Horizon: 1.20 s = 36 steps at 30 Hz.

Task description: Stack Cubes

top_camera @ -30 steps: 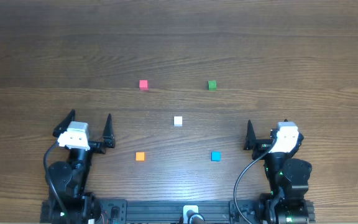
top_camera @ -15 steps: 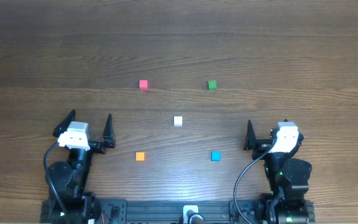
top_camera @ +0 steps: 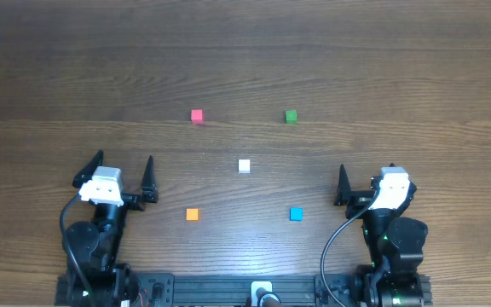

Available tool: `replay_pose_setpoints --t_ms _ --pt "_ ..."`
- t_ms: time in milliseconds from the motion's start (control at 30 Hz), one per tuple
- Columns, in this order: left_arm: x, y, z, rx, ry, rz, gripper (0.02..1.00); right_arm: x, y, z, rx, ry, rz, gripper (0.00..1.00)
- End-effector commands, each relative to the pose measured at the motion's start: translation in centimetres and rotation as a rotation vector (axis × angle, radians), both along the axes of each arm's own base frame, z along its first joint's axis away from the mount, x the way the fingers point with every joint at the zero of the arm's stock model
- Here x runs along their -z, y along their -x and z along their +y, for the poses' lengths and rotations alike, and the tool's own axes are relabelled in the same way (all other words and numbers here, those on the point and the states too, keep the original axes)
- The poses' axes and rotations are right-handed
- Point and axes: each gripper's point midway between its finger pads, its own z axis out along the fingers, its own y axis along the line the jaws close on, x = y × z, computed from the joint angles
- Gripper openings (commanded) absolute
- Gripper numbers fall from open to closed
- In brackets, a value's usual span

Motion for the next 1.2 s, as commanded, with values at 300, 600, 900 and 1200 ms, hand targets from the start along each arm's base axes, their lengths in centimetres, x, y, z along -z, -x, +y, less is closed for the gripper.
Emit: replay_pose_setpoints --t_ms 300,600,900,1200 --pt "-0.1 0.0 -0.3 0.012 0.084 0.010 0.996 0.2 0.0 0.0 -0.003 0.003 -0.005 0.993" --pt "-6.8 -2.3 -2.7 0.132 0.220 0.188 0.996 0.2 0.0 0.0 -0.003 0.002 -0.005 0.991" --pt "-10.6 -10.1 -6.0 0.169 0.271 0.656 0.998 0.2 0.0 0.0 -0.003 0.003 -0.005 0.993" --pt "0.1 -17.0 -12.3 0.069 0.148 1.053 0.987 0.2 0.0 0.0 -0.003 0.002 -0.005 0.991"
